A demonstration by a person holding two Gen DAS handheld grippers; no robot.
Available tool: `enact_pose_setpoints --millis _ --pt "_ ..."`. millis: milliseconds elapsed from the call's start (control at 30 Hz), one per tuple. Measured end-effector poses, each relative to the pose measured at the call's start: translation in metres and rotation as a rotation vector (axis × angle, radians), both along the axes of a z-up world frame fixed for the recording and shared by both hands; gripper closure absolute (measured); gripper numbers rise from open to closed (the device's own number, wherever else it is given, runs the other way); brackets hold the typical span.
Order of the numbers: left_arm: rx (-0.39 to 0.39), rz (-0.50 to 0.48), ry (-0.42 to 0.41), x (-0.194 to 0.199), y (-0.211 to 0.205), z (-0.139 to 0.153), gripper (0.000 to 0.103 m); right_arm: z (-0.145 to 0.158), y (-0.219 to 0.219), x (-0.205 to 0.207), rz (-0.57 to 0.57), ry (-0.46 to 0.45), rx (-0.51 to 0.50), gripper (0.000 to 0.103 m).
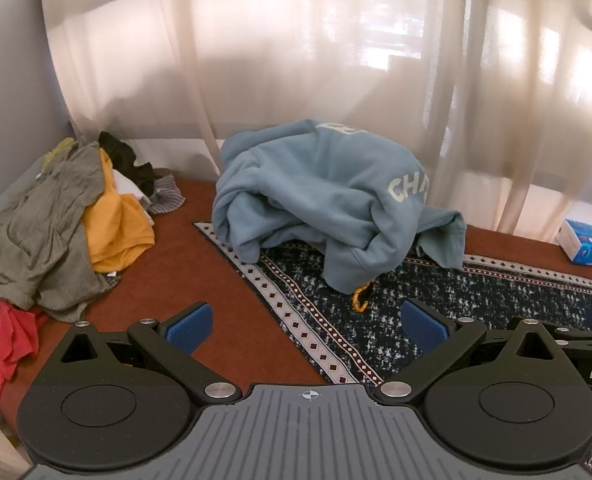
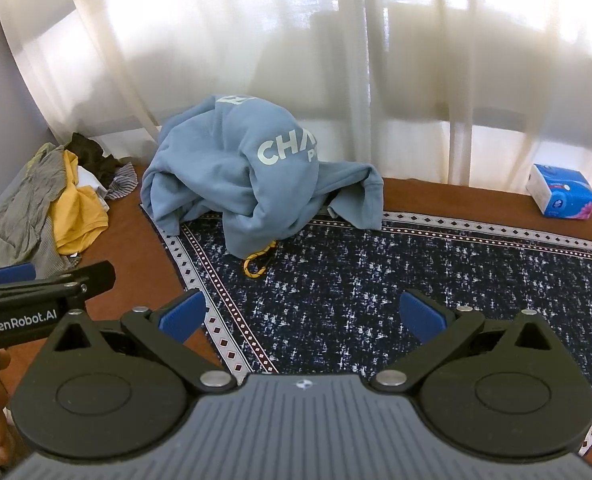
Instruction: Fold clothes
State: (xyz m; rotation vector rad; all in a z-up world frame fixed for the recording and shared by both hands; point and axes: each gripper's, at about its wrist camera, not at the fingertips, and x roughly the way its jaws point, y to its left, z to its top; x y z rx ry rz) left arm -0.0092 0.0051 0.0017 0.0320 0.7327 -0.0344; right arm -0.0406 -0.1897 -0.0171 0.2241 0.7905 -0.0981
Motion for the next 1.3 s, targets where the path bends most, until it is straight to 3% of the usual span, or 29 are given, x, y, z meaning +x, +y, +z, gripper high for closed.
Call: enact_pose_setpoints --millis 1300 --pt "0.007 -0.025 0.014 0.007 -0.021 0.003 0.0 0.001 -0.008 0.0 0.011 -0.006 0.006 0.0"
